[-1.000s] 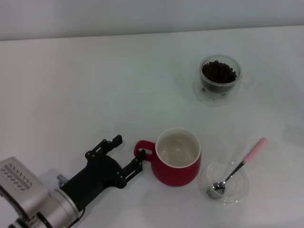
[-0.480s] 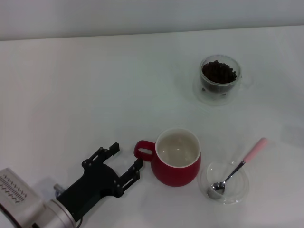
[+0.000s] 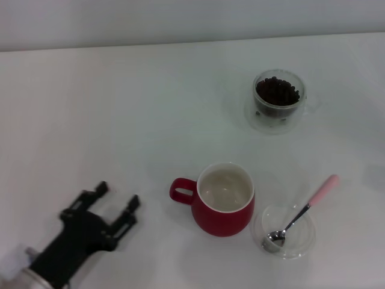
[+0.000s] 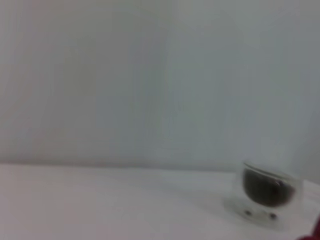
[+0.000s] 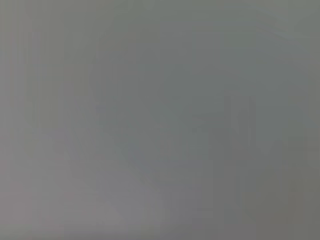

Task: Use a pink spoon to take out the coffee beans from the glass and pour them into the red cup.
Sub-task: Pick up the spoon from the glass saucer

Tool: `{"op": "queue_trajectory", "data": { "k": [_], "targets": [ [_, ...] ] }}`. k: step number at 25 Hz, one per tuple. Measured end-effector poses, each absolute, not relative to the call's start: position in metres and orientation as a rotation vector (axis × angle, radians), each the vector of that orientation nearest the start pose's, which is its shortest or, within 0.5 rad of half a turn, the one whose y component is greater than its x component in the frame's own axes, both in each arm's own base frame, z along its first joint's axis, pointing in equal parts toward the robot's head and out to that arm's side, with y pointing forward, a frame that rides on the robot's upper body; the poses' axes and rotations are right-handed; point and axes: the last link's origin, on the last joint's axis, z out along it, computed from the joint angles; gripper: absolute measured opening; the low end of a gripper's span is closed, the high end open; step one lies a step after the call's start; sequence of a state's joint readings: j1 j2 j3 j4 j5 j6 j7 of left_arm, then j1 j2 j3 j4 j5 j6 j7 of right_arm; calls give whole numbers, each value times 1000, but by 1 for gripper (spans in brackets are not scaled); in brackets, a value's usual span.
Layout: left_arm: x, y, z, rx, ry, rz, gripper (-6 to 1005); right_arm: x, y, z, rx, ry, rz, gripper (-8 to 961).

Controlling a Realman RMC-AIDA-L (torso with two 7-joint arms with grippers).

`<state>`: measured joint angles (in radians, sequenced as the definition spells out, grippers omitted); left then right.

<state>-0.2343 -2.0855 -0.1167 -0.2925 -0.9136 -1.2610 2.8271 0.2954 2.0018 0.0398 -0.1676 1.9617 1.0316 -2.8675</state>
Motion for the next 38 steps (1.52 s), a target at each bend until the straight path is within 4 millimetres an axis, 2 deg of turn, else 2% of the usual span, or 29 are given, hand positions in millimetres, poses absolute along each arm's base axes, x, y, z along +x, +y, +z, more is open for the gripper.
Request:
{"op": "queue_trajectory", "data": {
  "k": [3,4,9,15,20,26,32,38],
  "targets": [
    [-320,200,-95,-2069,-696,-861,746,469,251,108,-1145,778,390,740],
    [-320,200,-95,-2069,-696,-861,746,469,251,108,-1145,778,390,740],
    [-335,205,-70,-1963,-644,-850,747,474,240,108,-1153,908,527,737],
    [-344,221,-42,-1841,-574,-845,749,473,225,112,-1192,1109,732,735],
    [-347,237,-20,-1745,-519,-843,750,463,213,111,-1251,1257,926,732],
    [-352,254,1,-1634,-491,-830,750,440,207,83,-1379,1373,1086,730],
    [-346,264,4,-1639,-457,-846,746,417,209,42,-1504,1485,1161,727],
    [-344,269,7,-1641,-438,-847,744,402,213,16,-1604,1561,1158,724]
  ]
}}
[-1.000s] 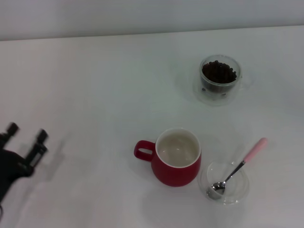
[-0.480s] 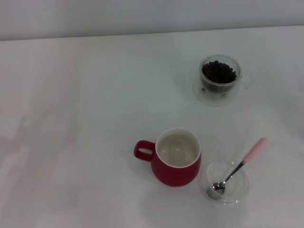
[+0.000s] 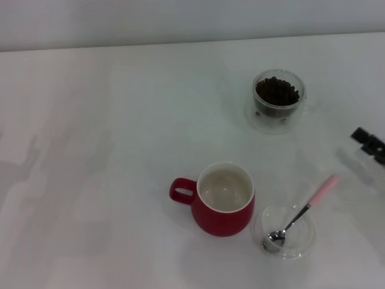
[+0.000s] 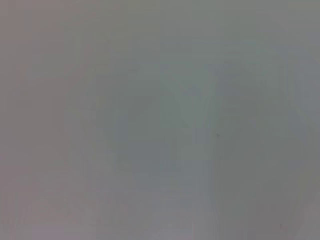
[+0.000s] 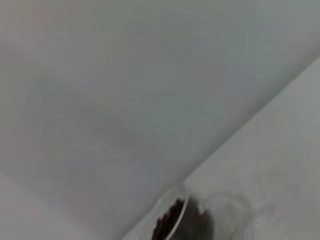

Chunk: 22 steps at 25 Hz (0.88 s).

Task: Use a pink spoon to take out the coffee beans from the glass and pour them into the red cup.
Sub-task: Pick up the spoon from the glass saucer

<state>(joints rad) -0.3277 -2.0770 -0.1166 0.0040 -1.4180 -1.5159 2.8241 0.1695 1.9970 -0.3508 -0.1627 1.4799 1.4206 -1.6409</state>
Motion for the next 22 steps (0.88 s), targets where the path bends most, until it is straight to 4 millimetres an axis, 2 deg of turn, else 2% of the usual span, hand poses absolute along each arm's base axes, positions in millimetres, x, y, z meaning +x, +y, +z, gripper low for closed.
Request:
{"op": "queue_trajectory", "data": {
  "k": [6,13,22],
  "targets": [
    [-342,273,9,-1633,-428,-853,745,398,213,3,-1661,1608,1126,721],
    [-342,279,11,-1640,-416,-841,744,397,202,-12,-1709,1675,1076,718],
    [-343,283,11,-1647,-419,-818,744,387,194,-20,-1783,1701,1103,714]
  ]
}}
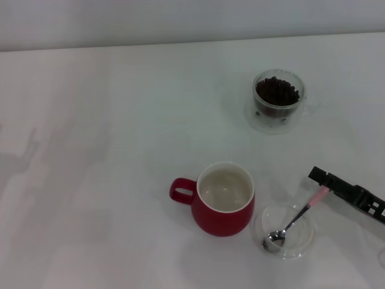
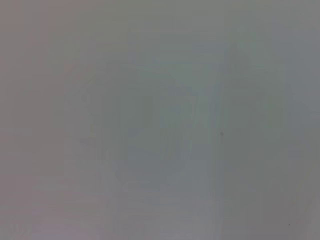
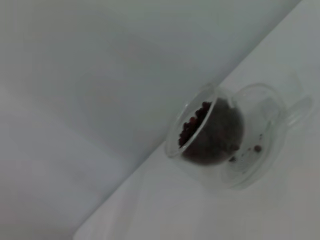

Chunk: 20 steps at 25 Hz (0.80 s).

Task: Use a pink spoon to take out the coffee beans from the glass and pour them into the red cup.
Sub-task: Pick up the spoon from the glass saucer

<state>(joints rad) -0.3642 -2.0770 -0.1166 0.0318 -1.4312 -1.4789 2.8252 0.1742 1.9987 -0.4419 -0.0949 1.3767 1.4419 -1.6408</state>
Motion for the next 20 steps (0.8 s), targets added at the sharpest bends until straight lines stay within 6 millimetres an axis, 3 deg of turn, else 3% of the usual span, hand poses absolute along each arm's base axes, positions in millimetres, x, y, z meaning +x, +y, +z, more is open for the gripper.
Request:
{"op": "queue_trajectory", "data": {
  "k": [17,19,20],
  "targets": [
    [-344,282,8,-1653,-432,-811,745,389,191,-21,-1788,1705,1090,706],
    [-344,281,8,-1654,-434,-812,745,389,192,-22,-1792,1706,1084,595],
    [-344,281,7,-1654,-435,-812,745,389,192,-22,-1793,1706,1083,590]
  ]
}}
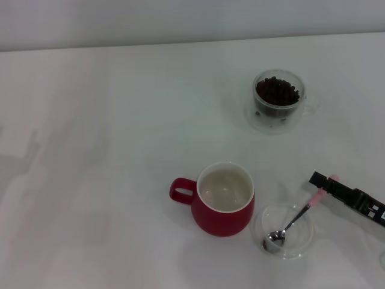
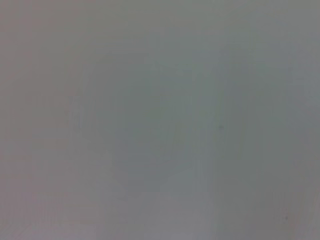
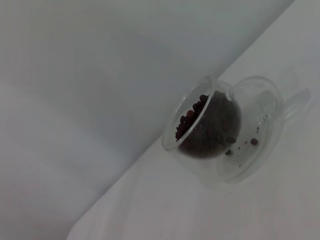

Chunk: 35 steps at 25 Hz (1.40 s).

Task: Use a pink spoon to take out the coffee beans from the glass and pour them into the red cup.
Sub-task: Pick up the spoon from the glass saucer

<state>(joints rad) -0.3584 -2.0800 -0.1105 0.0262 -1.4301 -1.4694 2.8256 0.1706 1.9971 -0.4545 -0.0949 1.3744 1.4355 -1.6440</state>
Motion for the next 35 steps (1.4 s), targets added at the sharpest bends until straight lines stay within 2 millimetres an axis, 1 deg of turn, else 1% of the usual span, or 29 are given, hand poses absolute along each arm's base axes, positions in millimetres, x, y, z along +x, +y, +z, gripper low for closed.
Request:
{"op": "queue_trajectory", "data": {
  "k": [16,21,35],
  "targets": [
    [-343,280,4,-1663,-441,-817,745,390,193,-20,-1797,1712,1077,503],
    [-342,279,2,-1663,-449,-825,745,390,193,-20,-1802,1713,1071,497],
    [-343,277,3,-1660,-447,-827,745,387,197,-22,-1823,1709,1070,409]
  ]
}}
